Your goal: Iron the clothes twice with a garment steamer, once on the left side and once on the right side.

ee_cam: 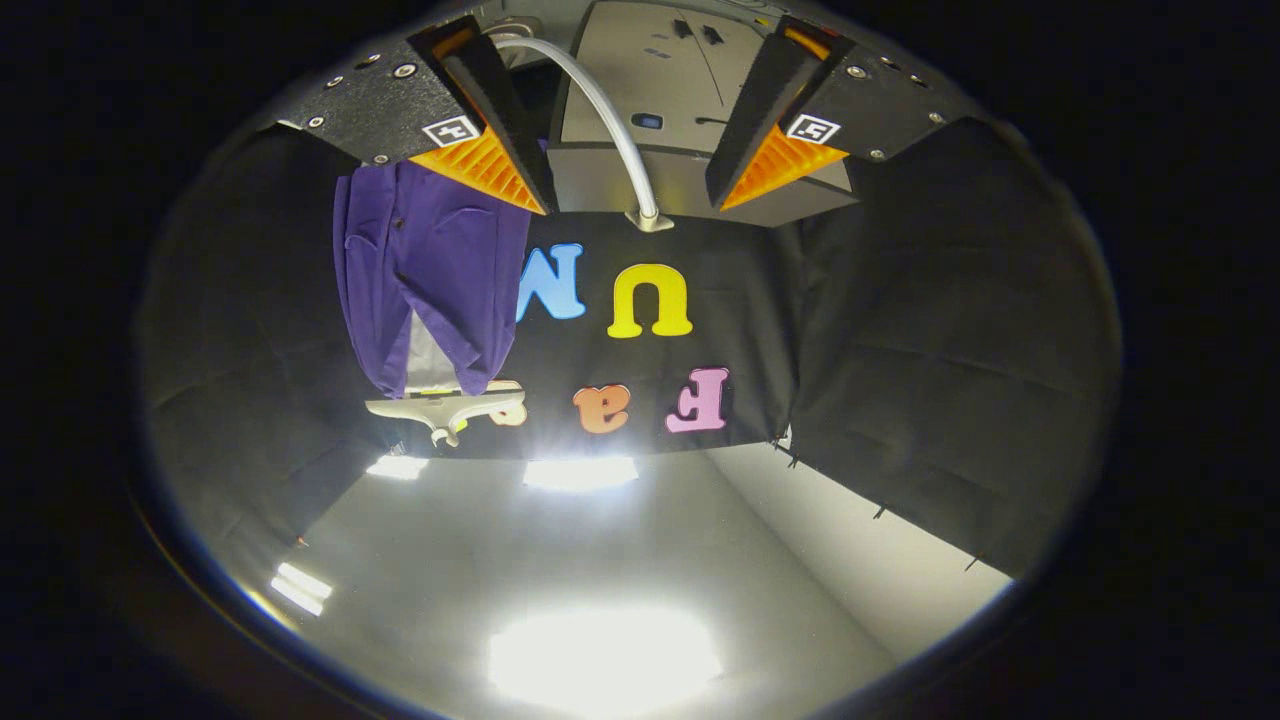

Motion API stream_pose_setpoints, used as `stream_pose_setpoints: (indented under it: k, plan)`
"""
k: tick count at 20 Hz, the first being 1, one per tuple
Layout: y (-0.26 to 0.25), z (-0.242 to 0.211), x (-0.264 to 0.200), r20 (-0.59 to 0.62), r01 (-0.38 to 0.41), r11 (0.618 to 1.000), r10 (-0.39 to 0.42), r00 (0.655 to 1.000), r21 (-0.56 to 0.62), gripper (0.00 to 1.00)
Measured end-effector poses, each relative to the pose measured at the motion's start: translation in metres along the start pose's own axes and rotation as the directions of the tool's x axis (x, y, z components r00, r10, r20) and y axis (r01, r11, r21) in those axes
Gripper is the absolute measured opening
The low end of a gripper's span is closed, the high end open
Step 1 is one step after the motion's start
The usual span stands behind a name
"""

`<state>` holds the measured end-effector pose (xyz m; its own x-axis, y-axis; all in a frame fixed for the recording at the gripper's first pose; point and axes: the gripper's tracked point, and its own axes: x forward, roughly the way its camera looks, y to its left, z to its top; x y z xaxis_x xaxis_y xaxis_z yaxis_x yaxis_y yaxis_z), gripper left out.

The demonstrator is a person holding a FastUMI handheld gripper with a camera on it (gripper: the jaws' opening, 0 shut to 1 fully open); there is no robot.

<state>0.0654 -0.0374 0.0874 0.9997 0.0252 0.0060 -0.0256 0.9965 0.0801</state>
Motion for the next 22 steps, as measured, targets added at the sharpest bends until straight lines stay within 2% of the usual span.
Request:
stream_pose_setpoints:
  k: [6,12,17,22]
  plan:
    - [0.007,0.025,0.074,0.022,0.025,1.0,-0.025,0.999,0.007,0.95]
    - [0.013,0.025,0.176,-0.001,0.104,0.994,-0.104,0.995,0.034,0.95]
    - [0.032,0.003,0.257,-0.088,0.108,0.991,-0.101,0.991,0.078,0.95]
    - [0.031,-0.03,0.332,-0.211,0.164,0.983,-0.143,0.967,0.088,0.94]
